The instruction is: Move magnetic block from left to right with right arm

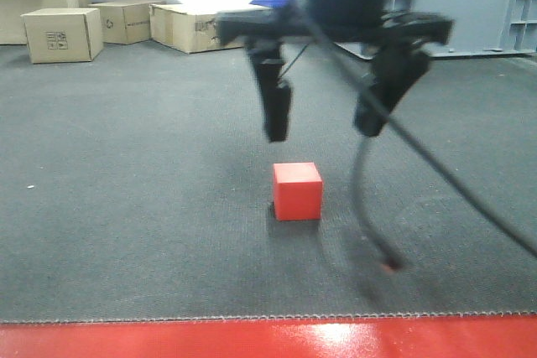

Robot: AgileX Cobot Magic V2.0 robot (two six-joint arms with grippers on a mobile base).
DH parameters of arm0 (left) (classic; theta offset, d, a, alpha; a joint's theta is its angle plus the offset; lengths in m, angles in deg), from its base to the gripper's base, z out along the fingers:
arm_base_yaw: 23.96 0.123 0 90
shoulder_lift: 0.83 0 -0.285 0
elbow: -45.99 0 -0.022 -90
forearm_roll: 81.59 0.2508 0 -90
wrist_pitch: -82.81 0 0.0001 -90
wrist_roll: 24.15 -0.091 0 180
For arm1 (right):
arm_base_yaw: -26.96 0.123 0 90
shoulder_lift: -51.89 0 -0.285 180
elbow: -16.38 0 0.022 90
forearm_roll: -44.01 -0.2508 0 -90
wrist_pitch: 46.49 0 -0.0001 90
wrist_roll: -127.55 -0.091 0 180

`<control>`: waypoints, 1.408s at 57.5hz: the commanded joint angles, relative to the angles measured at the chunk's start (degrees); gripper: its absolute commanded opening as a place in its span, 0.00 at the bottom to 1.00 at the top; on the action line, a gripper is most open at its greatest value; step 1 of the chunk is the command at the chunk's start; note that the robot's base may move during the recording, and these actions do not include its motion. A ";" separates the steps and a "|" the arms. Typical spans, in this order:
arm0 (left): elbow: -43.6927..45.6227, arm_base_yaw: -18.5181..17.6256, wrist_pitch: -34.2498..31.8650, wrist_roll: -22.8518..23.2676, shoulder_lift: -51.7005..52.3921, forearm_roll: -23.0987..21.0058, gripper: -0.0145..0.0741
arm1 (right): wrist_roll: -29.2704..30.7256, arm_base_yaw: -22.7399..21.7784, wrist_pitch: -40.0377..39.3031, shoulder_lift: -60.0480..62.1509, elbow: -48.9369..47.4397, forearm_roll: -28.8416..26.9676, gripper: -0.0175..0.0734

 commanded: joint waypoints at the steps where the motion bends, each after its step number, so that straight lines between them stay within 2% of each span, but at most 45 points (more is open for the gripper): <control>1: -0.44 -0.44 -4.95 -0.01 0.47 -0.27 0.02 | 3.50 -1.57 -4.85 7.46 3.03 1.32 0.85; 5: -0.44 -0.44 -4.95 -0.01 0.47 -0.27 0.02 | 6.60 -2.93 -7.78 10.88 6.97 1.32 0.82; 11: -0.44 -0.44 -4.95 -0.01 0.47 -0.27 0.02 | 9.39 -5.89 -11.84 16.44 13.59 0.90 0.72; 17: -0.44 -0.44 -4.95 -0.01 0.47 -0.27 0.02 | 9.78 -10.20 -15.38 21.98 20.55 0.62 0.54; 20: -0.44 -0.44 -4.95 -0.01 0.47 -0.27 0.02 | 9.83 -13.26 -17.52 25.50 24.91 0.39 0.40; 26: -0.44 -0.44 -4.95 -0.01 0.47 -0.27 0.02 | 11.98 -17.87 -21.95 31.06 31.25 -1.03 0.21; 34: -0.44 -0.44 -4.95 -0.01 0.47 -0.27 0.02 | 22.71 -23.36 -30.82 38.68 39.50 -7.53 0.22; 41: -0.44 -0.44 -4.95 -0.01 0.47 -0.27 0.02 | 29.29 -26.54 -38.54 44.12 45.66 -8.80 0.22; 49: -0.44 -0.44 -4.95 -0.01 0.47 -0.27 0.02 | 29.57 -28.57 -49.03 51.98 52.76 -8.80 0.22; 60: -0.44 -0.44 -4.95 -0.01 0.47 -0.27 0.02 | 29.57 -28.65 -60.72 64.03 61.99 -8.80 0.22; 72: -0.44 -0.44 -4.95 -0.01 0.47 -0.27 0.02 | 29.57 -28.65 -62.08 78.27 68.76 -8.75 0.22; 81: -0.44 -0.44 -4.95 -0.01 0.47 -0.27 0.02 | 29.57 -28.65 -61.02 86.01 70.23 -8.75 0.22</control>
